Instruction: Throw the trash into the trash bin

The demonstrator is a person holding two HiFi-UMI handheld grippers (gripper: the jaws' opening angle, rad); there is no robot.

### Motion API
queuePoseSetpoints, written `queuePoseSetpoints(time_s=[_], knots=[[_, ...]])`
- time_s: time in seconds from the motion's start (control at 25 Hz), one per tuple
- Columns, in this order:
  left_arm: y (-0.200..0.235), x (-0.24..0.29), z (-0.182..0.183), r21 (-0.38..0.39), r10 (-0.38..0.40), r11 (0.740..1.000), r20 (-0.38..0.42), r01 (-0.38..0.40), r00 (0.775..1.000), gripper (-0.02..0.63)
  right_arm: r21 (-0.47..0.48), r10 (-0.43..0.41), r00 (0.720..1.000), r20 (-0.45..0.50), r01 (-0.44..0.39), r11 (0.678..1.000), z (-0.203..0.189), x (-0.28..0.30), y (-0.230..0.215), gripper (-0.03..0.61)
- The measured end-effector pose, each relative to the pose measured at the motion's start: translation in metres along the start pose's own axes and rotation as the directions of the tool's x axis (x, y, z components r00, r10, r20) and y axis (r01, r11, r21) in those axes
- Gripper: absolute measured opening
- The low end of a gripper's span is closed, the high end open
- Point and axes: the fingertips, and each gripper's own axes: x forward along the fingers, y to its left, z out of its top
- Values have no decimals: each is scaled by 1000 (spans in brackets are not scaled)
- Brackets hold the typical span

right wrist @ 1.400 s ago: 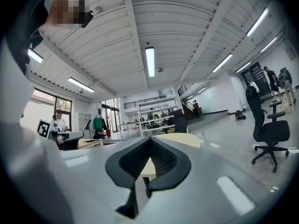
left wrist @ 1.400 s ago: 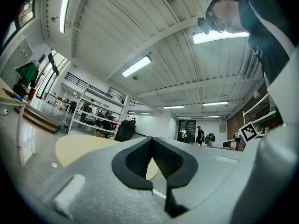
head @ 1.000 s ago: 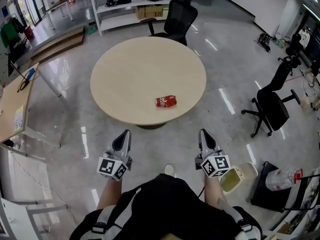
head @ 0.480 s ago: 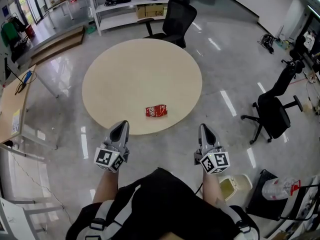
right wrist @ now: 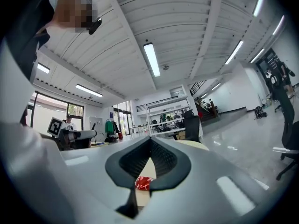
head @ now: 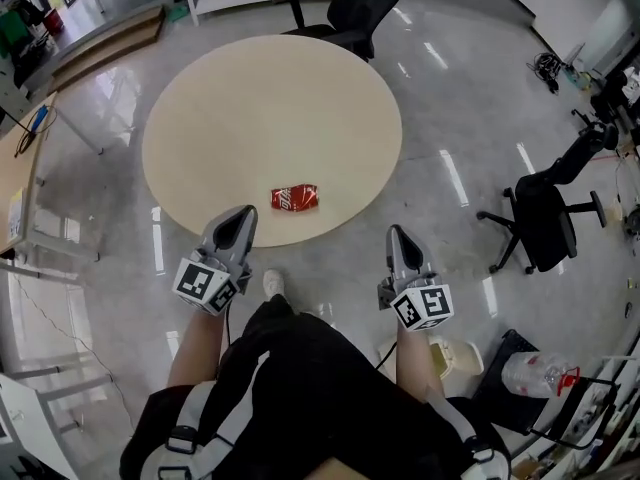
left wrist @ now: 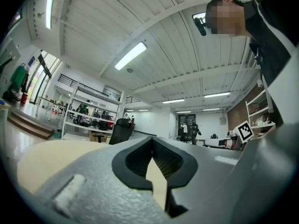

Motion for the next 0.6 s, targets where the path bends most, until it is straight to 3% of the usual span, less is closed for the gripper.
queuePoseSetpoints(time_s=[0.16, 0.36, 0.6], knots=[[14, 12, -13, 13, 8, 1000, -26, -8, 1000, 2, -15, 39, 999, -36, -40, 999, -11, 34, 0, 5], [37, 31, -40, 71, -32, 997, -85, 38, 996, 2, -56, 86, 994, -64, -90, 994, -12, 75, 12, 5], [60, 53, -42, 14, -38, 999, -67, 39, 997, 2, -62, 176, 970, -165, -188, 980, -34, 114, 21, 5]])
